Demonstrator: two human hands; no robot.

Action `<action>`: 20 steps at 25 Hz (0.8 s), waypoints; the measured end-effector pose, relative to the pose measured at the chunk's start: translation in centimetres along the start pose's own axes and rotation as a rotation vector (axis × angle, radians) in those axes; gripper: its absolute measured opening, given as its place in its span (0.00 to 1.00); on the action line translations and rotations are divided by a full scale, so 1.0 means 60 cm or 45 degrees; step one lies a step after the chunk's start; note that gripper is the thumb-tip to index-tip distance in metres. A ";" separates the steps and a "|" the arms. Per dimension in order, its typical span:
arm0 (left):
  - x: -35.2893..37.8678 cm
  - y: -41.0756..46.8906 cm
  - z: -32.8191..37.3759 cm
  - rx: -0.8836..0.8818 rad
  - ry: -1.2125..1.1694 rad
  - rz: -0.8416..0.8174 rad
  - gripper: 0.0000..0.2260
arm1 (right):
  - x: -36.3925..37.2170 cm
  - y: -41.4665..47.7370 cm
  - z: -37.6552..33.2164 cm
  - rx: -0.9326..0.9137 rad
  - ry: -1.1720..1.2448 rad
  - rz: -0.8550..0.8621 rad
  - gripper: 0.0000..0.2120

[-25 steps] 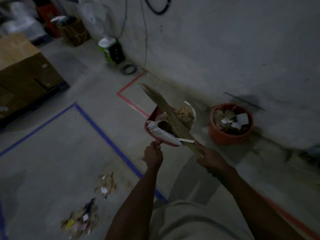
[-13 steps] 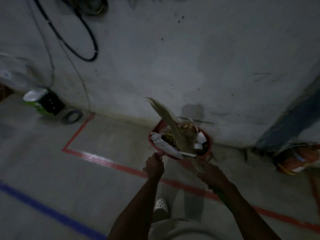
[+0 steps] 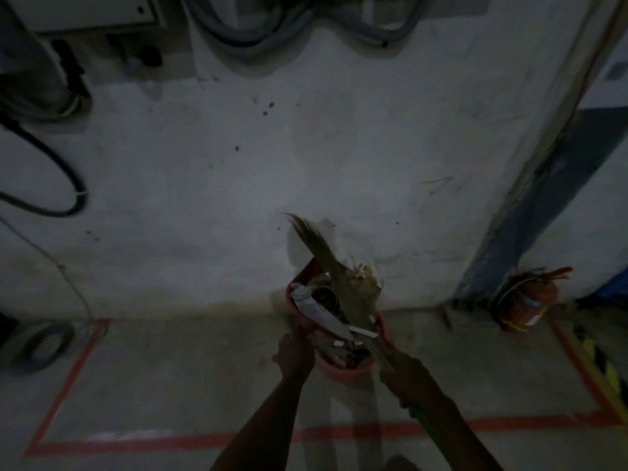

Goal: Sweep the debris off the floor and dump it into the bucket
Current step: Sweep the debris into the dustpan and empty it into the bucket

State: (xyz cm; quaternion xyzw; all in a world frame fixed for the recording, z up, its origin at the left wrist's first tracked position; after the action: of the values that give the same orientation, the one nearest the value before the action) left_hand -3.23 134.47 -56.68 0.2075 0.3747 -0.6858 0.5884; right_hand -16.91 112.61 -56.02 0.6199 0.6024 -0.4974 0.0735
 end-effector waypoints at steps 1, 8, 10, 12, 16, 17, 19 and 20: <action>0.008 0.013 0.010 0.021 -0.007 -0.016 0.18 | -0.007 0.010 0.003 0.011 -0.003 0.011 0.35; 0.072 0.088 0.061 0.032 -0.023 -0.075 0.19 | -0.055 0.086 0.036 0.039 0.051 -0.015 0.36; 0.095 0.105 0.066 -0.027 -0.026 -0.085 0.17 | -0.068 0.113 0.050 0.026 0.042 -0.045 0.36; 0.116 0.116 0.071 -0.083 -0.036 -0.086 0.16 | -0.076 0.140 0.069 0.016 0.038 -0.067 0.36; 0.157 0.133 0.076 -0.118 -0.030 -0.066 0.16 | -0.083 0.195 0.103 -0.017 -0.068 -0.128 0.37; 0.166 0.137 0.073 -0.136 -0.021 -0.069 0.15 | -0.083 0.206 0.108 -0.018 -0.103 -0.143 0.36; 0.181 0.144 0.061 -0.173 -0.010 -0.067 0.12 | -0.078 0.226 0.118 -0.004 -0.158 -0.184 0.34; 0.189 0.147 0.052 -0.188 -0.012 -0.064 0.12 | -0.072 0.234 0.123 0.002 -0.167 -0.211 0.34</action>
State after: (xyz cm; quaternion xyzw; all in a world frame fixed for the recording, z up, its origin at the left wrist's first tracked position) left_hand 3.24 124.49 -65.34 0.1510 0.4265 -0.6718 0.5865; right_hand -8.35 100.90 -63.78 0.5342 0.6451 -0.5418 0.0706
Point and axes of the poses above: each hand's wrist, its own y-axis towards the middle knuckle, its own x-axis out of the palm, z = x × y, the point moved 4 cm from there along y, towards the middle knuckle, and after that the axes turned 13 degrees about -y, right-handed, at the moved point
